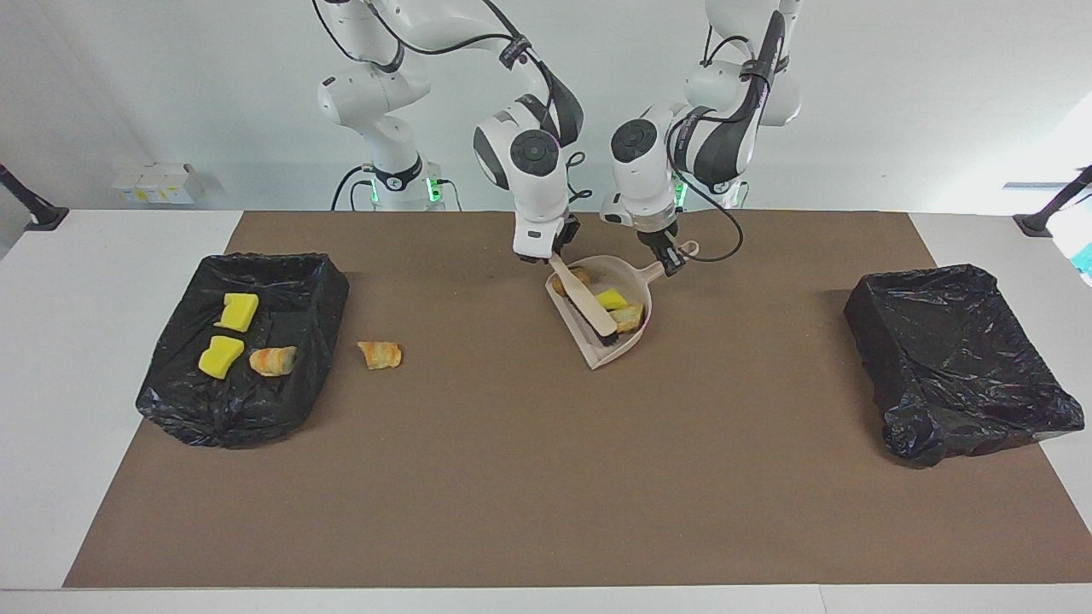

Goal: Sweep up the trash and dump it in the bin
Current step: 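Sweep the pastry and sponge pieces into the dustpan with the right gripper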

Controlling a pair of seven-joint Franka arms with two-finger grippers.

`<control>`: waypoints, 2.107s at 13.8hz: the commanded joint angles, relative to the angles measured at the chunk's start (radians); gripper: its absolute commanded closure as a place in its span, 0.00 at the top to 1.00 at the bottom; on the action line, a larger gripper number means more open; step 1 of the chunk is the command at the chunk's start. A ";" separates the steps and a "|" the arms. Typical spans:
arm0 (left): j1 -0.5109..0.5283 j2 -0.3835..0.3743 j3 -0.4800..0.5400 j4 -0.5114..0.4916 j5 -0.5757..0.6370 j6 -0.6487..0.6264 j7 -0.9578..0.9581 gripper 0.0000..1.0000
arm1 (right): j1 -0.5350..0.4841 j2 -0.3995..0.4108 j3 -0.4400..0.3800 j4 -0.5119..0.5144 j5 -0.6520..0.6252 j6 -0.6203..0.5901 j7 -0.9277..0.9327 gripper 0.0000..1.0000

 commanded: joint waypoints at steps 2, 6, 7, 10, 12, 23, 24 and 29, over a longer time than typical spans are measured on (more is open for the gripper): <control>0.000 -0.017 0.006 -0.030 -0.020 0.057 0.005 0.00 | -0.118 -0.028 -0.019 0.115 0.002 -0.189 -0.049 0.00; 0.000 -0.017 0.006 -0.030 -0.021 0.060 0.008 0.00 | -0.293 -0.047 -0.017 0.234 -0.108 -0.336 -0.049 0.00; 0.000 -0.017 0.006 -0.030 -0.024 0.060 0.006 0.00 | -0.339 -0.047 -0.017 0.241 -0.142 -0.350 -0.049 0.00; 0.010 -0.016 0.006 -0.030 -0.026 0.062 0.006 0.00 | -0.431 -0.050 -0.018 0.244 -0.277 -0.355 -0.036 0.00; 0.012 -0.016 0.006 -0.030 -0.026 0.062 0.006 0.00 | -0.494 -0.051 -0.019 0.230 -0.302 -0.352 -0.012 0.00; 0.020 -0.011 0.006 -0.030 -0.043 0.085 0.005 0.00 | -0.592 -0.280 -0.014 -0.270 -0.491 -0.019 0.185 0.00; 0.020 -0.011 0.008 -0.032 -0.043 0.085 0.006 0.00 | -0.591 -0.271 -0.013 -0.285 -0.497 0.004 0.188 0.00; 0.024 -0.011 0.006 -0.032 -0.043 0.085 0.006 0.00 | -0.497 -0.190 -0.008 -0.302 -0.494 0.088 0.207 0.00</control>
